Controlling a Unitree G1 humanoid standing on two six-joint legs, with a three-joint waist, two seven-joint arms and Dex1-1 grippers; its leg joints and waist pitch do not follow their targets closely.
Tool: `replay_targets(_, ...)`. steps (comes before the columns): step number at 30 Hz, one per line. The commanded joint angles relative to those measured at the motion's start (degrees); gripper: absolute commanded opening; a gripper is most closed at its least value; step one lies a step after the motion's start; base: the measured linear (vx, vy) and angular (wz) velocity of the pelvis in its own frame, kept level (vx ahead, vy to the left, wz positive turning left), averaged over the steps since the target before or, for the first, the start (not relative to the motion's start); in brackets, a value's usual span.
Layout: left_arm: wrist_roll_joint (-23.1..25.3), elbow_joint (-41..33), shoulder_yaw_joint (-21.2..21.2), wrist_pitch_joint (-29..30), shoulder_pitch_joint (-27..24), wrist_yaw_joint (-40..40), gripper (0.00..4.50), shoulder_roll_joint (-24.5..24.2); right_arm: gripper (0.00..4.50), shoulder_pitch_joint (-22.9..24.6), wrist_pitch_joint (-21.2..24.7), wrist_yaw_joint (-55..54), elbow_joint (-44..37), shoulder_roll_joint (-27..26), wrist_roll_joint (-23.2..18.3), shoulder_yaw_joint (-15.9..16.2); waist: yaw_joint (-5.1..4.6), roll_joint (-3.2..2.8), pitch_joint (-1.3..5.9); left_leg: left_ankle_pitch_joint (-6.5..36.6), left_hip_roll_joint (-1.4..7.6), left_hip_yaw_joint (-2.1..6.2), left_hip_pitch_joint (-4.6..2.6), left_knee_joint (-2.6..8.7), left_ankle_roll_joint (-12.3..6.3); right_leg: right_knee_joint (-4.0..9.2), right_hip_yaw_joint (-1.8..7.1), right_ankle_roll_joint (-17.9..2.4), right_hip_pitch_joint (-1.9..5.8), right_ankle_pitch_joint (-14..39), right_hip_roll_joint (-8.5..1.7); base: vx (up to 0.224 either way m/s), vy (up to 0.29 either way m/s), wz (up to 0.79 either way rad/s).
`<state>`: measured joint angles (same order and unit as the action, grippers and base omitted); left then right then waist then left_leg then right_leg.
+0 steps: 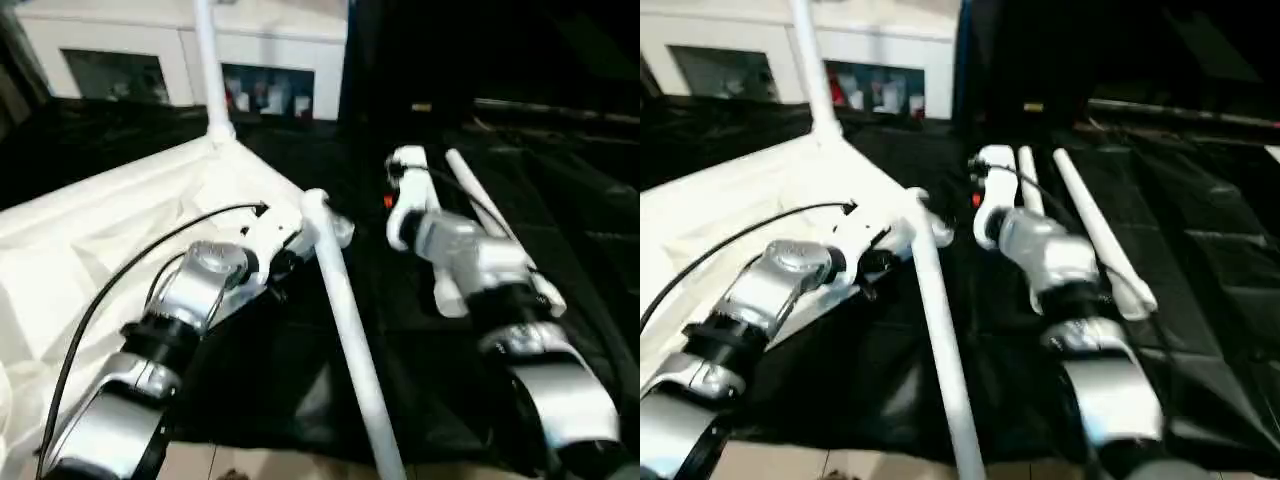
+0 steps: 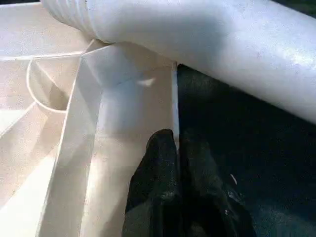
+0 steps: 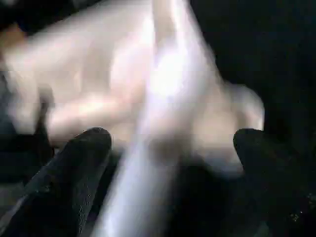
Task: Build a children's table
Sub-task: Insert table leg to table base
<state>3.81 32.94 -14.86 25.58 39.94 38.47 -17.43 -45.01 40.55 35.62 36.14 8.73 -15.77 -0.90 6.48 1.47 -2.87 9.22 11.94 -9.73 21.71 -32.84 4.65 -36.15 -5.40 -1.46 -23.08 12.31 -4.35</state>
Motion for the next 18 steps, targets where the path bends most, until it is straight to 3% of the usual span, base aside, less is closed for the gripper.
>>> replay_targets(1,1.1,-0.9,0.1,-1.3,0.1,-0.5,0.0,-0.5,4.37,1.2,2.7,0.7,-2.0,0.8,1.1,2.0,0.46,-0.68,4.49,3.5,1.23,0.24,-0.92,2.65,-1.37,3.0,3.2,-13.3,4.33,-9.5,-4.0,0.0,0.0,0.0)
replay_targets(4,1.1,-0.9,0.0,-1.5,0.0,-0.5,0.0,-0.5,4.37,4.5,7.5,-0.8,-4.0,0.7,2.3,3.5,0.37,-0.76,4.4,4.4,1.26,0.32,-0.94,2.78,-0.18,3.14,3.23,-12.6,4.31,-7.3,-4.0,0.0,0.0,0.0)
replay_targets(8,1.1,-0.7,-0.1,-1.8,0.2,-0.4,0.0,-0.4,4.37,5.9,12.0,0.1,-5.0,-0.3,-0.8,3.3,0.43,-0.77,4.36,5.4,1.33,0.37,-0.99,2.88,0.56,3.3,3.29,-12.3,4.23,-6.1,-4.09,0.0,0.0,0.0)
replay_targets(16,1.1,-1.1,-0.3,-1.9,0.0,-0.1,0.0,-0.3,4.37,6.8,14.5,-0.7,-6.6,-0.6,-0.9,3.2,0.58,-0.85,4.44,4.7,1.24,0.38,-0.88,2.81,1.15,3.15,3.29,-12.0,4.3,-7.5,-4.17,0.0,0.0,0.0)
replay_targets(18,1.2,-1.1,-0.3,-2.0,0.0,0.0,0.0,-0.3,4.37,7.3,14.9,0.0,-7.2,-0.1,0.3,5.4,0.55,-0.96,4.46,4.5,1.26,0.42,-0.89,2.79,1.27,3.1,3.24,-12.0,4.26,-8.0,-4.12,0.0,0.0,0.0)
